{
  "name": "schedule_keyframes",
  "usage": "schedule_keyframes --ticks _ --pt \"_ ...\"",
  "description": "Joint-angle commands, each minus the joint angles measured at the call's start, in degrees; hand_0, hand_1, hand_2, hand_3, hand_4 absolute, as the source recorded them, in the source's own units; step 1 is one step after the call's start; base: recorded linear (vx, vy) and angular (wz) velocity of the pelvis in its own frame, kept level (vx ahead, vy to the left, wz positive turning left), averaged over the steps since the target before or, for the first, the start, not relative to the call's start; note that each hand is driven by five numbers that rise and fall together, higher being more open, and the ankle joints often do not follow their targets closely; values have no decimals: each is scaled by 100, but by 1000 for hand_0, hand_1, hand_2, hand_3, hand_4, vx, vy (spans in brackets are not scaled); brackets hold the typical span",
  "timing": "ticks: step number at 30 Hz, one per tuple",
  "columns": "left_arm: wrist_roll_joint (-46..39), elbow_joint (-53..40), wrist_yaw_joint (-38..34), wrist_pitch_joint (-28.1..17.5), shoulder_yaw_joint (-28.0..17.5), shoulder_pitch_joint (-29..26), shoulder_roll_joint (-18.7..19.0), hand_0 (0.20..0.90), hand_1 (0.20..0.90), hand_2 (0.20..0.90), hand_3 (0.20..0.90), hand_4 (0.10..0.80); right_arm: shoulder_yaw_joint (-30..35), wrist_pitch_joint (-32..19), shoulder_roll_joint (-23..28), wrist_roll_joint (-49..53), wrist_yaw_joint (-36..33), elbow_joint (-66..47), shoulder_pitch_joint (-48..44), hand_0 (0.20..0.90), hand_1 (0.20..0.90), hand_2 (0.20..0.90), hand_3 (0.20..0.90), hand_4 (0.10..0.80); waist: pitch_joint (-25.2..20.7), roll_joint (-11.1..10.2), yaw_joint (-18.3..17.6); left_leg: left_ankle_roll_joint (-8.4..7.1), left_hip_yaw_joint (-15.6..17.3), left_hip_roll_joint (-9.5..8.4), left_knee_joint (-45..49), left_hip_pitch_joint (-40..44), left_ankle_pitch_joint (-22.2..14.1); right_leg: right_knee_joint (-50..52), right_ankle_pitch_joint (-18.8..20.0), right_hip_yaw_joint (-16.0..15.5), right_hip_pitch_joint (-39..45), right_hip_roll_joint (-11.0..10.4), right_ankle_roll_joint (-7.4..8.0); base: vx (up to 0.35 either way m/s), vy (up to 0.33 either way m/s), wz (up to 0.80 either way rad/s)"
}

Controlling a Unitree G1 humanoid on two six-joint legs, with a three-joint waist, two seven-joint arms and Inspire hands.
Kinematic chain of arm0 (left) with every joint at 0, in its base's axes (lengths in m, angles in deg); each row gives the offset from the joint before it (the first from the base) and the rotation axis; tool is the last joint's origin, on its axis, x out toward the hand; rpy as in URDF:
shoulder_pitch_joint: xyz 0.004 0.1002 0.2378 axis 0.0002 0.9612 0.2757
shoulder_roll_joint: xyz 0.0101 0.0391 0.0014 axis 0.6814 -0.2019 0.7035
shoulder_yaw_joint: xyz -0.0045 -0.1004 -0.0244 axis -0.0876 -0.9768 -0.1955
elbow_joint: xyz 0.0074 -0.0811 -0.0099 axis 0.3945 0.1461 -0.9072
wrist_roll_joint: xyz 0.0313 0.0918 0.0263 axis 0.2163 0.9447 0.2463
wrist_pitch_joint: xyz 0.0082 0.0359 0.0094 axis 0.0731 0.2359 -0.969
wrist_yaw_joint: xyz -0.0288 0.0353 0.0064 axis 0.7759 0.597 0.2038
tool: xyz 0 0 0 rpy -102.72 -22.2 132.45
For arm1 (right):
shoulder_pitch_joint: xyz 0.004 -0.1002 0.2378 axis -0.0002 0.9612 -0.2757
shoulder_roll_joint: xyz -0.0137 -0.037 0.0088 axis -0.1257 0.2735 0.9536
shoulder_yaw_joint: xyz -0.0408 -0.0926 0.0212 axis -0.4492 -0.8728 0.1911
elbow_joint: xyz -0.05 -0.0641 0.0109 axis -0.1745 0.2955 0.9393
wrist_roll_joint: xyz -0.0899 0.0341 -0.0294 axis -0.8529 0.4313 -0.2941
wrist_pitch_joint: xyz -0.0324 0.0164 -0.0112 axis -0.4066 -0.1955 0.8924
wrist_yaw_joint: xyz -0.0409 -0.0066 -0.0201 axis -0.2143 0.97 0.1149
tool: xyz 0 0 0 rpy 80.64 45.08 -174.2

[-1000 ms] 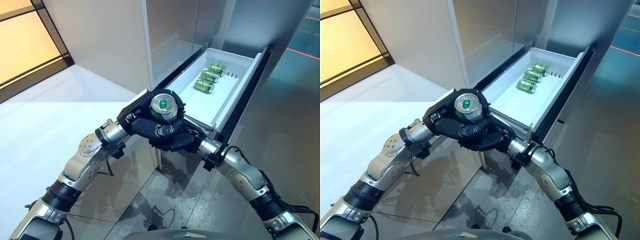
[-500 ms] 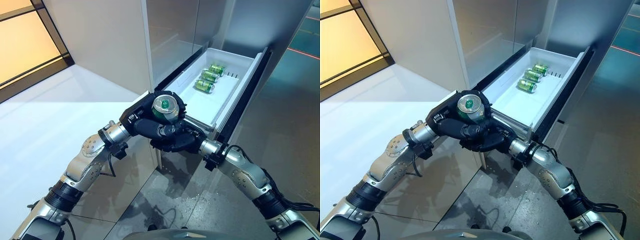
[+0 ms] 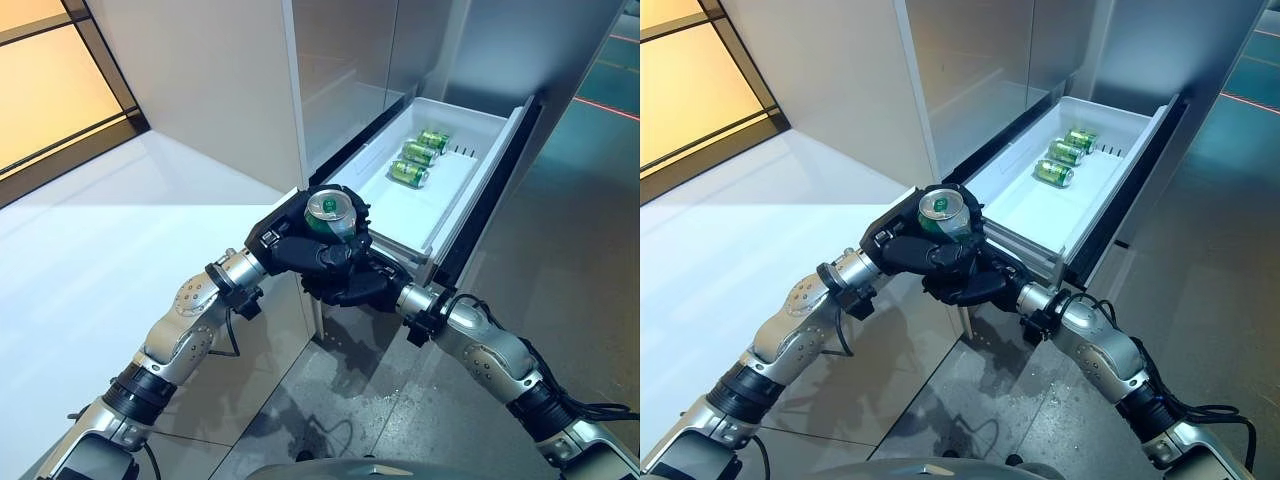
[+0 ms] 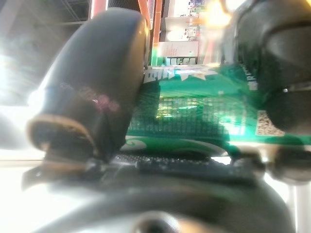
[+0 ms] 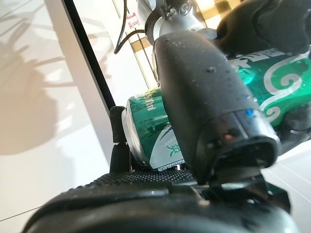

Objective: Put drinks into fridge and close the fridge

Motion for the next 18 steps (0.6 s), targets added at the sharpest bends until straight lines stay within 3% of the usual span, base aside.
schedule_keyframes --ticks 1,5,13,18 --pt "749 -283 -236 -954 309 -943 -449 900 900 900 900 800 289 -824 -978 175 -482 -594 -1244 300 300 300 200 100 -464 -134 32 253 -271 -309 215 -62 -613 543 -334 -40 -336 28 305 0 0 0" --pt "846 -278 -462 -1122 192 -914 -394 900 900 900 900 800 622 -797 -647 -282 -1013 -543 -1565 300 300 300 200 100 -459 -168 47 247 -294 -308 224 -56 -631 566 -351 -65 -326 36 295 0 0 0" --pt "1160 -350 -1076 -1927 -154 -1156 -117 900 900 900 900 800 1194 -338 100 -1011 -1995 140 -2509 300 300 300 200 100 -444 -269 80 251 -347 -305 304 -106 -671 745 -424 -116 -385 40 247 3 -31 3" --pt "1117 -450 -1798 -2535 -507 -1421 -164 900 900 900 900 800 1467 -226 369 -1252 -2451 878 -2955 300 300 300 200 100 -447 -328 122 239 -410 -298 309 -82 -687 830 -481 -175 -370 48 216 24 -16 6"
